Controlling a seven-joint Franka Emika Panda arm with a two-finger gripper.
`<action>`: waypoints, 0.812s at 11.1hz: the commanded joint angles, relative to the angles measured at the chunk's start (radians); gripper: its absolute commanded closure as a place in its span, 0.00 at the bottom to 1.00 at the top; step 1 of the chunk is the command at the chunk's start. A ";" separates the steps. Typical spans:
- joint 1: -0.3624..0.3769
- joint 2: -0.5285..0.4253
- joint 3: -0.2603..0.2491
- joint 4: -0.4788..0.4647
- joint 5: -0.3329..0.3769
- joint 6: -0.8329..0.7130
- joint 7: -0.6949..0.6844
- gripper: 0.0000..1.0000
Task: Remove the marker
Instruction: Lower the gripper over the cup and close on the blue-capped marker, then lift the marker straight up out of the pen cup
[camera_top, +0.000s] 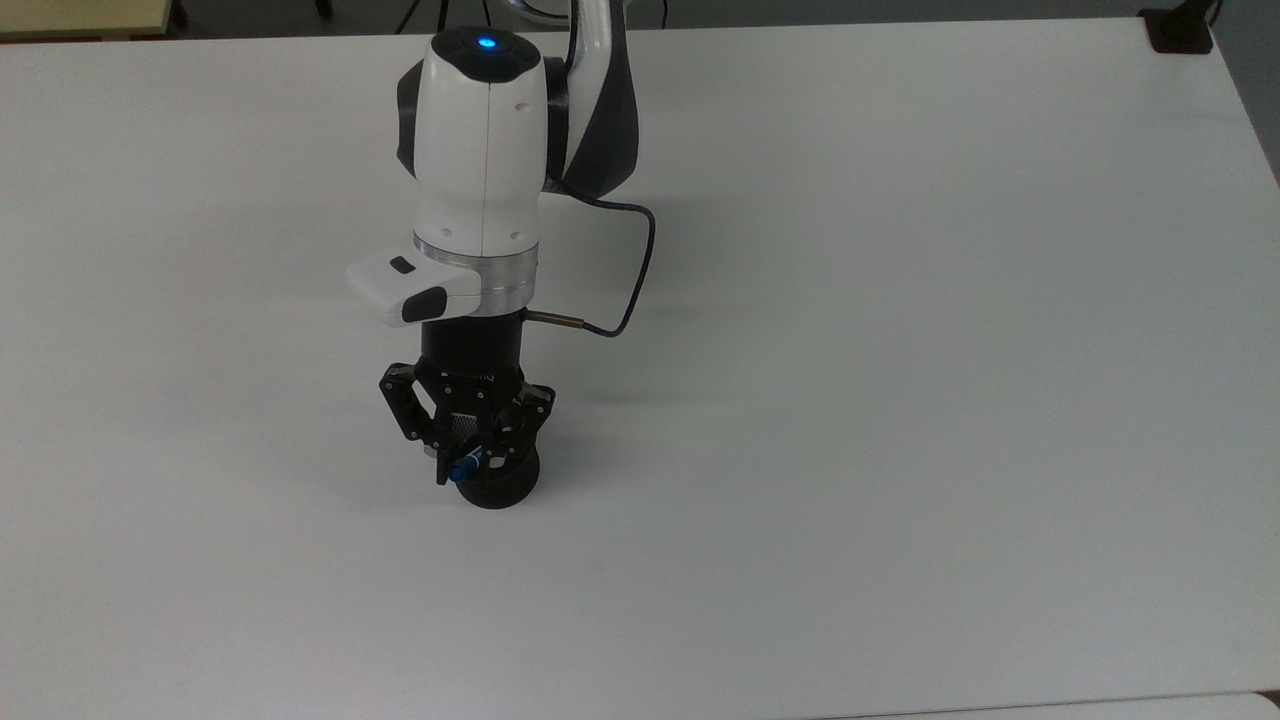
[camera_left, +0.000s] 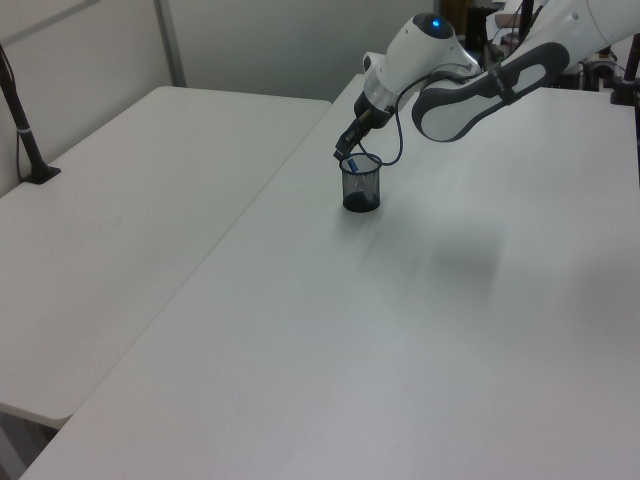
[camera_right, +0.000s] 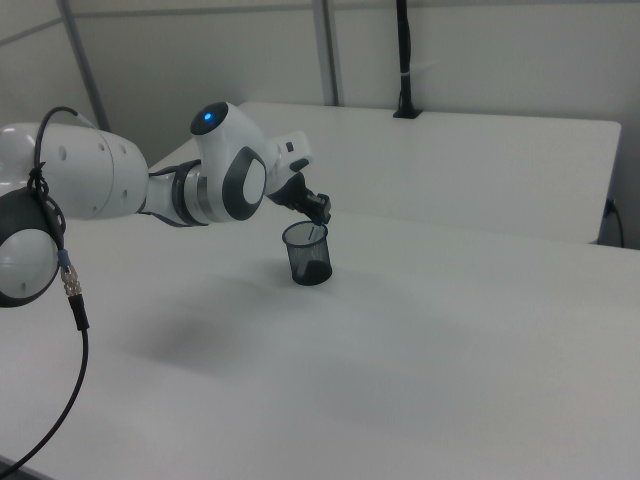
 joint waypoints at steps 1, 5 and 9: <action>0.000 0.004 -0.004 0.009 -0.023 0.022 0.043 0.77; -0.001 -0.048 -0.004 0.007 -0.023 0.017 0.039 1.00; 0.008 -0.188 -0.001 0.029 -0.008 -0.088 0.043 0.98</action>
